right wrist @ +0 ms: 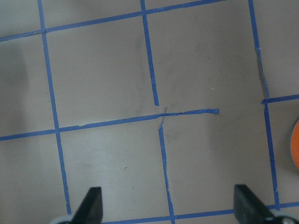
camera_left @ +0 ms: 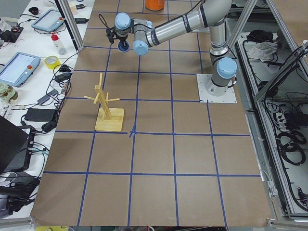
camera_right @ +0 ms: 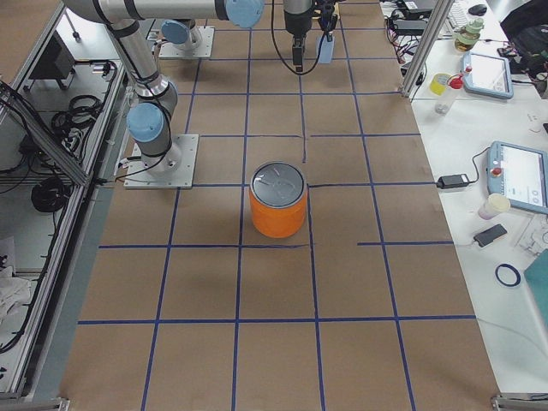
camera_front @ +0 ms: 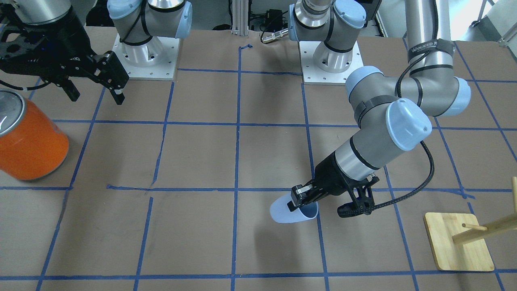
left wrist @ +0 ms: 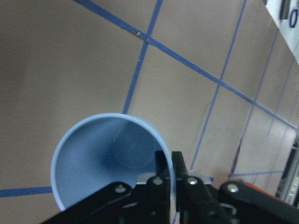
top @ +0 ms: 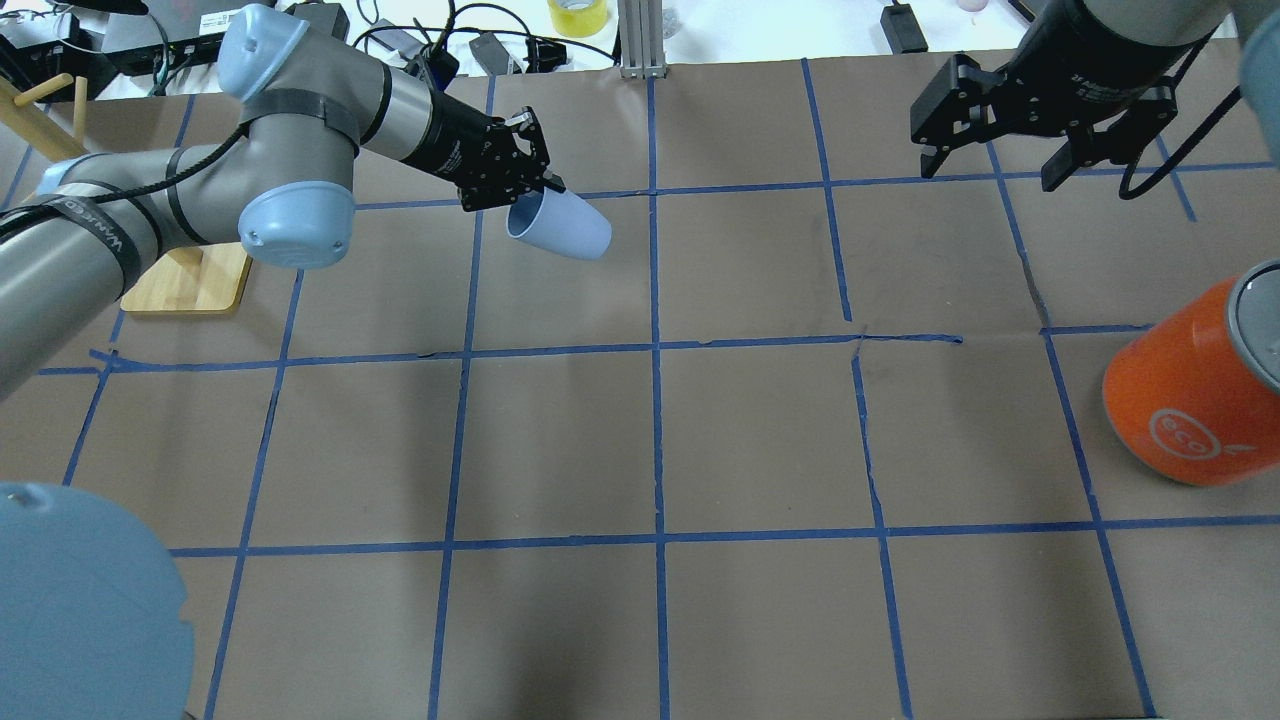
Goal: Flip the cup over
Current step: 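Lift the cup with the left gripper and rotate it upright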
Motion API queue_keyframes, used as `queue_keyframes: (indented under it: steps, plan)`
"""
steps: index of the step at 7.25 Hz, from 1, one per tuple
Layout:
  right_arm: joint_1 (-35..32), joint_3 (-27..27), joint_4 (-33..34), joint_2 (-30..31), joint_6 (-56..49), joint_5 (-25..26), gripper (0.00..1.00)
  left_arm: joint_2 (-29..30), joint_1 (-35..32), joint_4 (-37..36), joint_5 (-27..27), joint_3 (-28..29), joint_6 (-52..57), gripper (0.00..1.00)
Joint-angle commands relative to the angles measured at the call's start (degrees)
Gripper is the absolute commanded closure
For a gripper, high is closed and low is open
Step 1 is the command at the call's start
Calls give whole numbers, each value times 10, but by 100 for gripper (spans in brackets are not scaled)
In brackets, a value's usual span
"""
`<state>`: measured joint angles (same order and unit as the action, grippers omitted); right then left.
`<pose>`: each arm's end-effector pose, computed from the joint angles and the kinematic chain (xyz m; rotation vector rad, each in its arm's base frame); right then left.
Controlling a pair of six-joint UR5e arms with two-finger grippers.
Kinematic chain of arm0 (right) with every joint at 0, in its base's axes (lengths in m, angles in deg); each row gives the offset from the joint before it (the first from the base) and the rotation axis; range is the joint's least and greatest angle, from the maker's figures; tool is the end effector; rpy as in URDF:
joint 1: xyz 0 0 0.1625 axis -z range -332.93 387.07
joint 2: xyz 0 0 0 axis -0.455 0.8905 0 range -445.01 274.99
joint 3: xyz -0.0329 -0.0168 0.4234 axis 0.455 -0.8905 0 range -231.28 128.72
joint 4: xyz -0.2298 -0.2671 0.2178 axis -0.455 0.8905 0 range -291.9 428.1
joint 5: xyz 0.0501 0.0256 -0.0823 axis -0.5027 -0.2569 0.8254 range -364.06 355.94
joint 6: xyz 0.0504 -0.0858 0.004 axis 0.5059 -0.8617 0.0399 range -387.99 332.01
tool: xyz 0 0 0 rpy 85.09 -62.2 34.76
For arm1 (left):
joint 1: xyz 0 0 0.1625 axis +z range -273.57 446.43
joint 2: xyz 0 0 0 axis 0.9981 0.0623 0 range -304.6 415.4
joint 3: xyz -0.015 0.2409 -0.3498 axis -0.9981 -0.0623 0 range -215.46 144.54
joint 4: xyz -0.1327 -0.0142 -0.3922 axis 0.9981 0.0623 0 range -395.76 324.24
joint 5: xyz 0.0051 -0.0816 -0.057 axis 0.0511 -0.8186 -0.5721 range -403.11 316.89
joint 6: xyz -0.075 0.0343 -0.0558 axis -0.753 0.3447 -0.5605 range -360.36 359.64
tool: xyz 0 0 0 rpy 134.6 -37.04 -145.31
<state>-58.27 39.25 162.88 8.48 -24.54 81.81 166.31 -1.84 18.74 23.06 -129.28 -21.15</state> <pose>0.1011 -0.4878 0.5220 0.2092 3.0568 -0.2084 -0.1546 -0.6279 0.3246 0.4741 -2.6557 0.1565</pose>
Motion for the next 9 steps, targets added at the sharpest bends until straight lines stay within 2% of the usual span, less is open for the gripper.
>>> queue_keyframes:
  steps: [1, 3, 4, 6, 9]
  plan:
    - [0, 1, 0, 0, -1, 0, 0, -21, 5, 39, 175, 14, 139, 100]
    - [0, 1, 0, 0, -1, -1, 0, 5, 21, 31, 256, 31, 240, 100]
    - [0, 1, 0, -1, -2, 0, 0, 23, 27, 30, 258, 50, 292, 100]
    - [0, 1, 0, 0, -2, -1, 0, 74, 28, -9, 268, 80, 309, 100]
    - [0, 1, 0, 0, -2, 0, 0, 98, 29, -21, 269, 66, 345, 100]
